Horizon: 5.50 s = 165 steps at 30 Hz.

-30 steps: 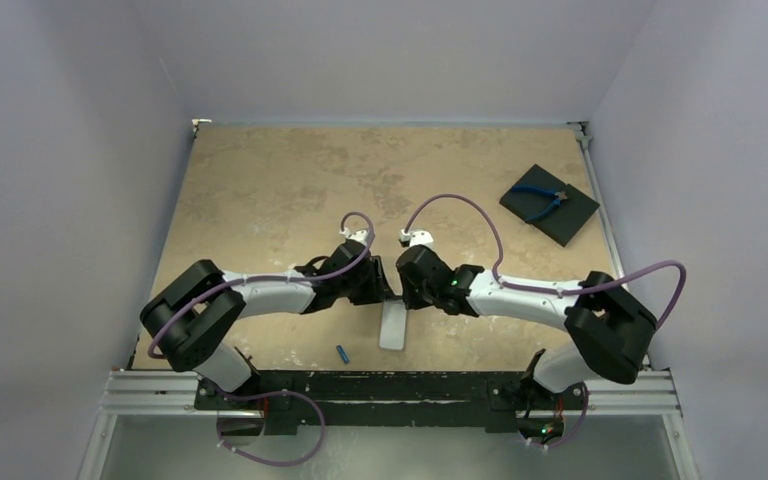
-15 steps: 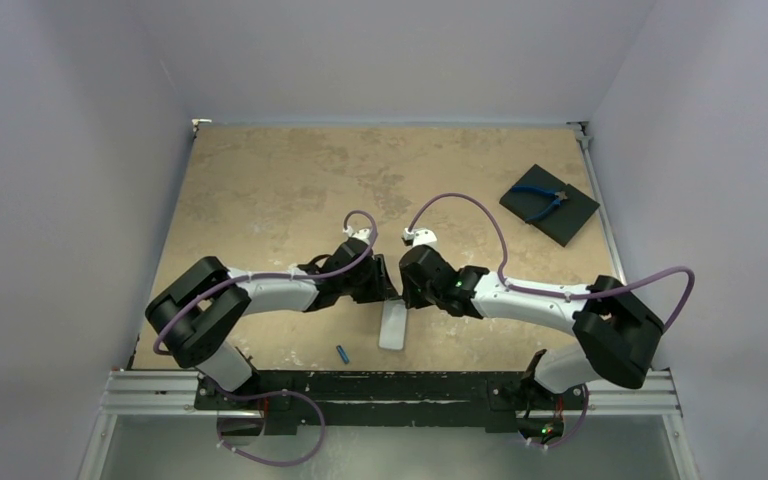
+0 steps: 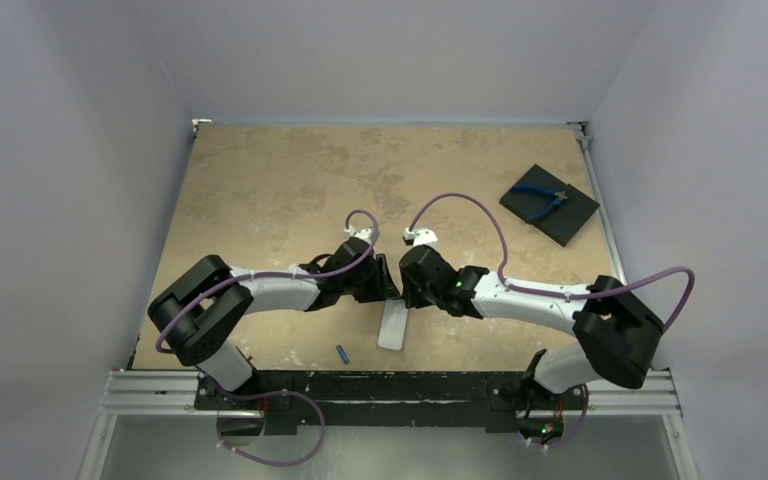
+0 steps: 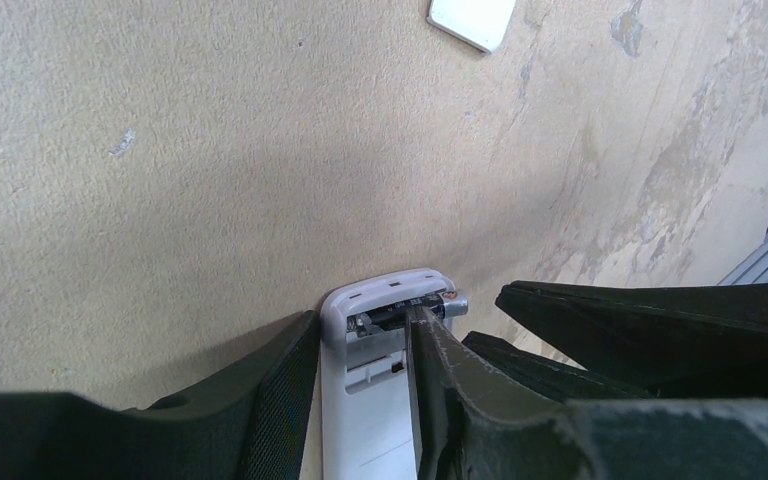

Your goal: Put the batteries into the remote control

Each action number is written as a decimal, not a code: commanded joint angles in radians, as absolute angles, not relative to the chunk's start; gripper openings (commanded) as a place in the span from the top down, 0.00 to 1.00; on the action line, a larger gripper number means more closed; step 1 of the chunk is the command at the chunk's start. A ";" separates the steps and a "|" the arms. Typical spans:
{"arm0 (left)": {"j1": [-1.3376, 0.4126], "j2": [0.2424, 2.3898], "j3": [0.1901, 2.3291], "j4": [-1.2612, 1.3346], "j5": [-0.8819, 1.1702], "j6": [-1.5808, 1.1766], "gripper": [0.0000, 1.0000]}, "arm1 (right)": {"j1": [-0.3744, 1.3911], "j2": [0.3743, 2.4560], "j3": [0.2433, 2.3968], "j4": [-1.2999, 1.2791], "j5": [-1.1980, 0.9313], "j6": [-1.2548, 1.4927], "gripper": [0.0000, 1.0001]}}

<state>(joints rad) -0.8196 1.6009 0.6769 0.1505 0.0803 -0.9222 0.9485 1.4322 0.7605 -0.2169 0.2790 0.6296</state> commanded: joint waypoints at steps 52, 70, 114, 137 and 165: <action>-0.824 0.993 0.609 -0.343 -0.112 -0.795 0.57 | 0.946 1.579 1.020 -0.392 0.136 0.151 0.50; -0.824 0.968 0.594 -0.353 -0.109 -0.780 0.56 | 0.944 1.679 1.066 -0.396 0.115 0.156 0.51; -0.824 0.997 0.612 -0.345 -0.114 -0.773 0.56 | 0.943 1.687 1.048 -0.387 0.126 0.171 0.80; -0.825 0.991 0.603 -0.337 -0.108 -0.778 0.56 | 0.943 1.647 1.065 -0.395 0.153 0.199 0.65; -0.825 1.272 0.662 -0.090 -0.035 -0.736 0.56 | 0.942 1.320 0.828 -0.289 0.219 0.524 0.55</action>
<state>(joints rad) -0.8207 1.2316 0.6163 -0.1989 -0.0654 -0.7628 0.9478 1.3670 0.8597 -0.3515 0.1745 0.4309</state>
